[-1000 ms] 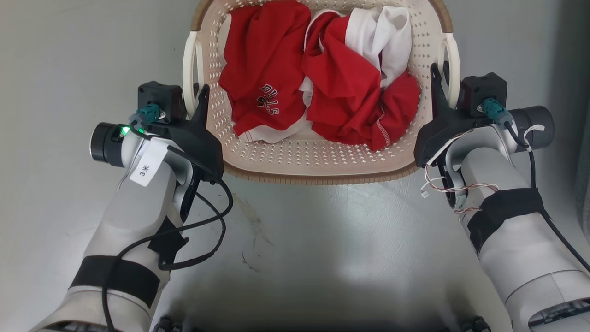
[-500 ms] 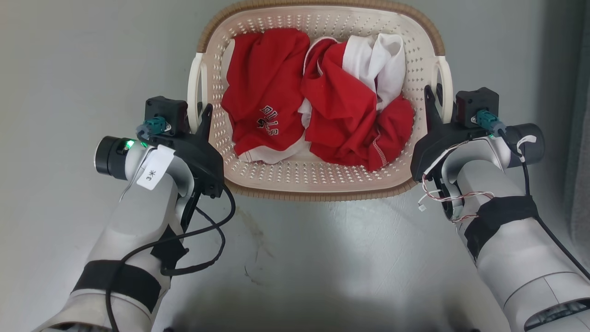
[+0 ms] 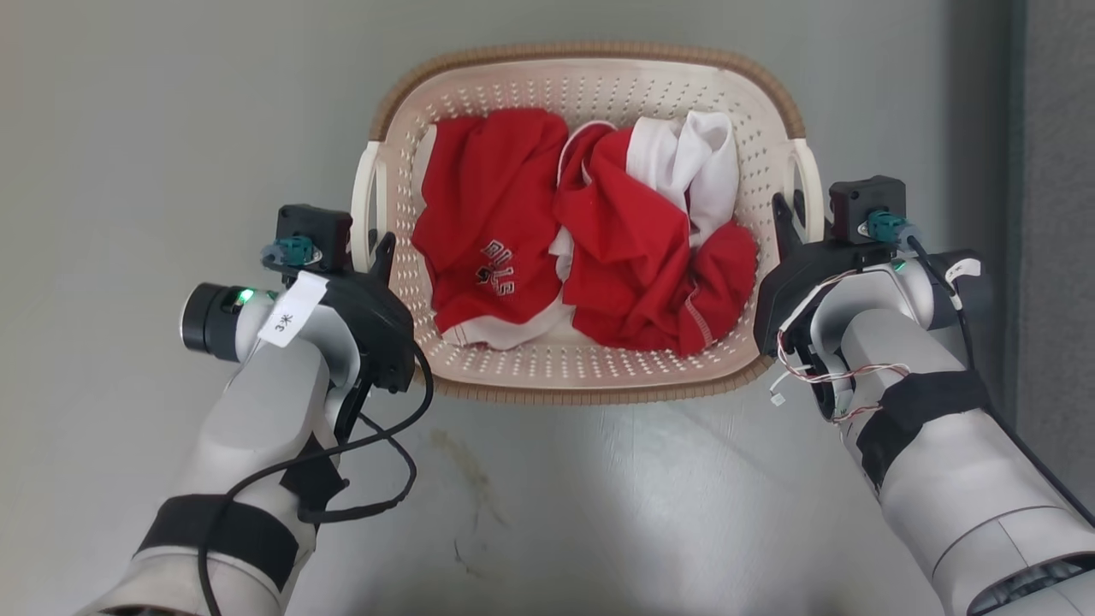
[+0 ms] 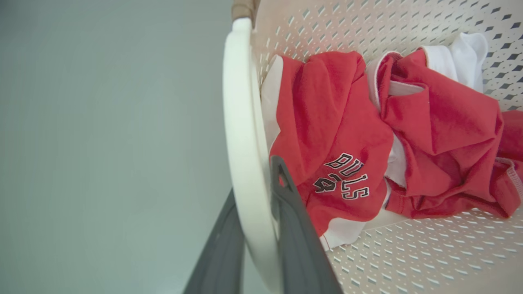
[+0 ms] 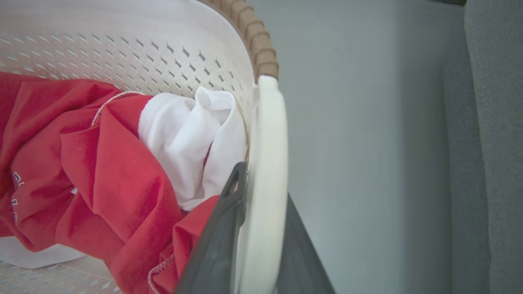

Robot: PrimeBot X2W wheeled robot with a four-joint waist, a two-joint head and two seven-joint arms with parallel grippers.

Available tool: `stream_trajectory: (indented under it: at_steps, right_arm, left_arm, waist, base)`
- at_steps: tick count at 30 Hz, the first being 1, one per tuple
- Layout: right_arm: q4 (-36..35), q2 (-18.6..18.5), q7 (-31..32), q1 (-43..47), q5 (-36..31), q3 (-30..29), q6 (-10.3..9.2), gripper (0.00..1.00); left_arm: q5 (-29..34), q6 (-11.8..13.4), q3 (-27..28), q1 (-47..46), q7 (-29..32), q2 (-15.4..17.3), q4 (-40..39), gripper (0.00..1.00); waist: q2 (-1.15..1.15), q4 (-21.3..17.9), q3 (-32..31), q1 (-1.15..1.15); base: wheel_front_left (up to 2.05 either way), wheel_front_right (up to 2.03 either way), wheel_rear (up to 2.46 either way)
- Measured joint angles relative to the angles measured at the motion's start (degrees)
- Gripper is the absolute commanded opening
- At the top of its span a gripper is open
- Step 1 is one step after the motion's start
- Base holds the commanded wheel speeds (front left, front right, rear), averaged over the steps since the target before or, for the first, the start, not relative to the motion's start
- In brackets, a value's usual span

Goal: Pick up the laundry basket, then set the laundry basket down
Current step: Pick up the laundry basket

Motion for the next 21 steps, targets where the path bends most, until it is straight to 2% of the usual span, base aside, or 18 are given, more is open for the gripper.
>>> stream_trajectory:
  at_steps: [9,21]
  right_arm:
    - [0.26,0.01,2.86,2.71,3.94,3.19,0.76,0.0]
    - [0.12,0.14,7.13,7.03,9.9,7.81,0.86,0.0]
  left_arm:
    - [-1.33,-0.43,-0.42,2.72,1.7,-0.04,1.43,0.0]
    - [-2.0,-0.52,-0.82,7.15,4.13,-0.15,2.77,0.0]
  waist:
    - [0.0,-0.41,-5.99,0.0]
    - [0.0,-1.41,-14.75,0.0]
  base:
    - [0.0,0.0,0.0]
    - [0.0,0.0,0.0]
